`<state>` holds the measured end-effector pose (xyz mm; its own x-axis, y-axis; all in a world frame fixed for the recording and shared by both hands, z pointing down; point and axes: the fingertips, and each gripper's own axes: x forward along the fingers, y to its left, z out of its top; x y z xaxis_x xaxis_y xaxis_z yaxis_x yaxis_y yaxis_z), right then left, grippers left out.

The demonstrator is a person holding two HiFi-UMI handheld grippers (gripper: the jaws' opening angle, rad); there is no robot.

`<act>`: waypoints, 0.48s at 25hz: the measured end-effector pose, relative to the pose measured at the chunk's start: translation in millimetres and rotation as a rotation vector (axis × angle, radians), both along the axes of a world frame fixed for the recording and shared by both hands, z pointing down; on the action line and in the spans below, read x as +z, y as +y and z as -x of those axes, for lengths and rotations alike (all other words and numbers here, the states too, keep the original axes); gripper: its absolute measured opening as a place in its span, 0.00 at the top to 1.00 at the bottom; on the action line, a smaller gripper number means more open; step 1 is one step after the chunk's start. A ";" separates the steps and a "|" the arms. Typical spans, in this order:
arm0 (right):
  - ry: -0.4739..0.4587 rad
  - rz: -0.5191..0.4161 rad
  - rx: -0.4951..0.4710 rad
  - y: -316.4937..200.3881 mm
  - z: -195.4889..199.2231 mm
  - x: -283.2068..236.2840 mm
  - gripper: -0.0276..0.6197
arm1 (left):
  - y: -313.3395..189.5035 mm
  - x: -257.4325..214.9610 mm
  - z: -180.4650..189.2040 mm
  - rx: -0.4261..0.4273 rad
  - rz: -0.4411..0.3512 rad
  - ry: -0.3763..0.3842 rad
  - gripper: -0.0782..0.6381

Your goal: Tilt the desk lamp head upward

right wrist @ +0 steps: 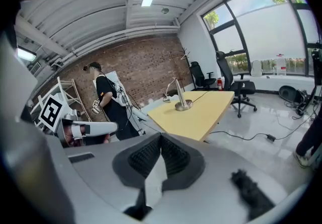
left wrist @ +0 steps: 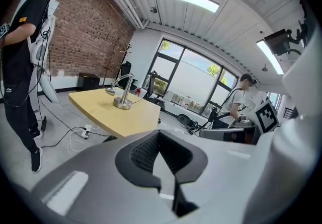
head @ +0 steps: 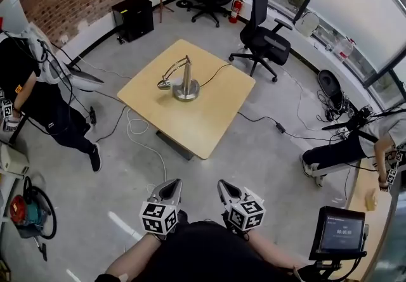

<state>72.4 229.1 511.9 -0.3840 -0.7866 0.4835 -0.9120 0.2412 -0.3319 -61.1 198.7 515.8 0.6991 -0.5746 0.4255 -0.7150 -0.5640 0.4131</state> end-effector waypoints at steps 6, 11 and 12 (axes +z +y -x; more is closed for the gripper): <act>0.039 0.010 0.002 -36.4 23.7 -7.0 0.95 | -41.6 7.4 25.9 0.005 0.033 0.022 0.88; 0.046 0.028 0.004 -59.9 30.1 -5.3 0.95 | -65.2 15.7 36.0 0.005 0.062 0.021 0.88; 0.046 0.031 0.004 -63.7 29.4 -3.9 0.95 | -68.7 17.4 35.6 0.004 0.067 0.021 0.88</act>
